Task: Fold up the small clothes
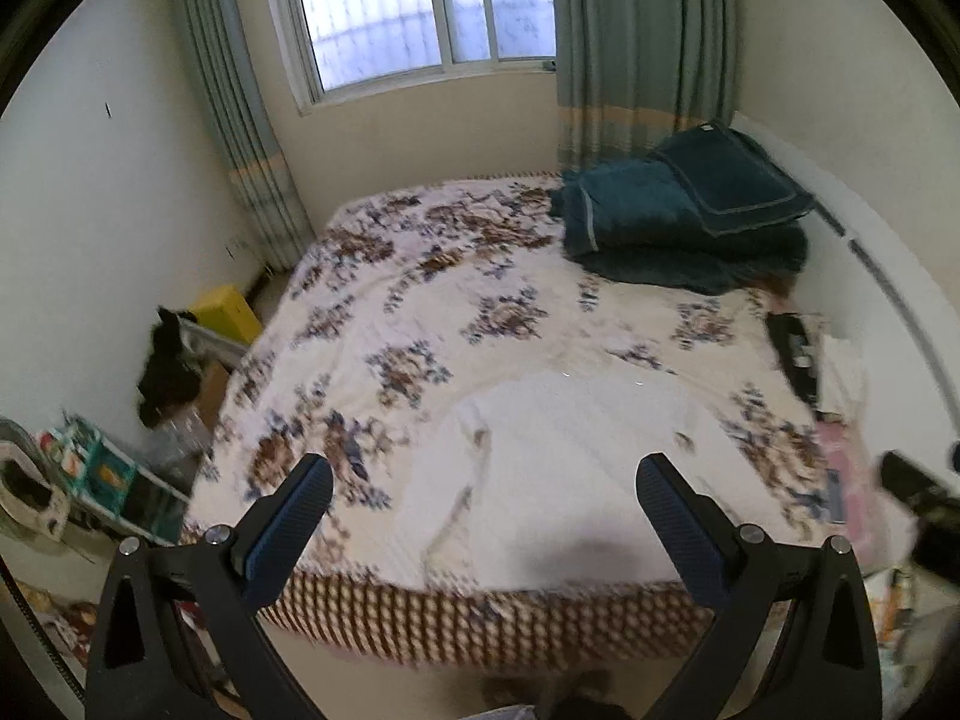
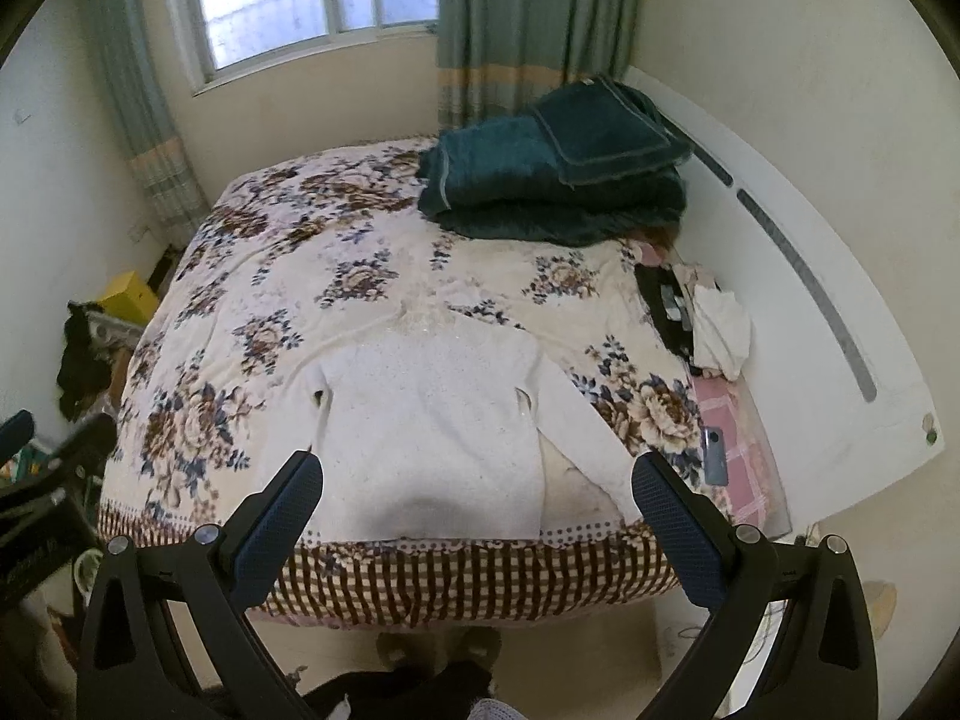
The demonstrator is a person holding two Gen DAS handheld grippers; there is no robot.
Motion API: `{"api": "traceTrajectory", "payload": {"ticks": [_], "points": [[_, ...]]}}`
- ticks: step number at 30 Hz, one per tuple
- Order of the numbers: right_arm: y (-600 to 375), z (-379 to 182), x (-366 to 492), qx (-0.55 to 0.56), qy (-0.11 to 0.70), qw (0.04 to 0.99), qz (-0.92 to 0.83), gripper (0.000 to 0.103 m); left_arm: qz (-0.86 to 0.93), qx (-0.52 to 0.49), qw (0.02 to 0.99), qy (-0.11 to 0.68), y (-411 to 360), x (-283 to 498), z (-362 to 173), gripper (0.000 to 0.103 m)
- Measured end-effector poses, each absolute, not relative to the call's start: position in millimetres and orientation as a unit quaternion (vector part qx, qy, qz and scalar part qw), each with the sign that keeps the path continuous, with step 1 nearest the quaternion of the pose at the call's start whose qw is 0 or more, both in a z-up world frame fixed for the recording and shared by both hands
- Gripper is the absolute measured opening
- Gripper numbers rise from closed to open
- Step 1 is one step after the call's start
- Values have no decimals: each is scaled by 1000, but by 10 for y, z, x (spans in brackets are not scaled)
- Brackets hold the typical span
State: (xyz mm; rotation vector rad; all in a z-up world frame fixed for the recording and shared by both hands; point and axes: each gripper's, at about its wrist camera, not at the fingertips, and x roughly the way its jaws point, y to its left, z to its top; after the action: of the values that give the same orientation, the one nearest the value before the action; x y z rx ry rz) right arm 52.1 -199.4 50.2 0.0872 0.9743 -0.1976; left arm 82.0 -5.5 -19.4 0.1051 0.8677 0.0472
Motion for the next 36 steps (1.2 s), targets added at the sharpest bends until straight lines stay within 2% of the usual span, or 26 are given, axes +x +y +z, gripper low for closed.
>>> {"api": "traceTrajectory", "payload": {"ticks": [4, 11, 16, 21, 26, 28, 30, 32, 33, 35, 36], "points": [[-2465, -15, 800, 95, 485, 853, -166, 103, 12, 57, 897, 439, -133, 1160, -716, 103], [-3860, -1314, 1205, 160, 523, 791, -274, 103, 33, 105, 880, 462, -661, 1784, -1711, 103], [-5131, -2500, 1362, 243, 554, 735, -305, 103, 51, 124, 862, 488, -1092, 2234, -2482, 103], [-6131, -3898, 1376, 291, 596, 670, -333, 103, 60, 127, 835, 532, -1408, 2591, -3495, 103], [-6567, -5303, 1260, 357, 627, 605, -336, 103, 82, 124, 786, 600, -1454, 2758, -4583, 103], [-6634, -5691, 1202, 390, 618, 594, -336, 95, 94, 127, 771, 617, -1430, 2764, -4939, 103], [-6601, -5962, 1166, 432, 601, 589, -325, 95, 100, 128, 760, 629, -1394, 2769, -5218, 103], [-6587, -6213, 1156, 463, 588, 581, -321, 83, 102, 127, 753, 638, -1396, 2793, -5424, 103], [-6564, -6296, 1157, 470, 584, 579, -321, 73, 103, 128, 750, 641, -1381, 2799, -5497, 103], [-6507, -6296, 1183, 457, 574, 602, -315, 35, 99, 124, 751, 641, -1366, 2817, -5566, 103], [-6485, -6252, 1194, 446, 574, 613, -311, 9, 94, 121, 755, 638, -1371, 2839, -5584, 103]]}}
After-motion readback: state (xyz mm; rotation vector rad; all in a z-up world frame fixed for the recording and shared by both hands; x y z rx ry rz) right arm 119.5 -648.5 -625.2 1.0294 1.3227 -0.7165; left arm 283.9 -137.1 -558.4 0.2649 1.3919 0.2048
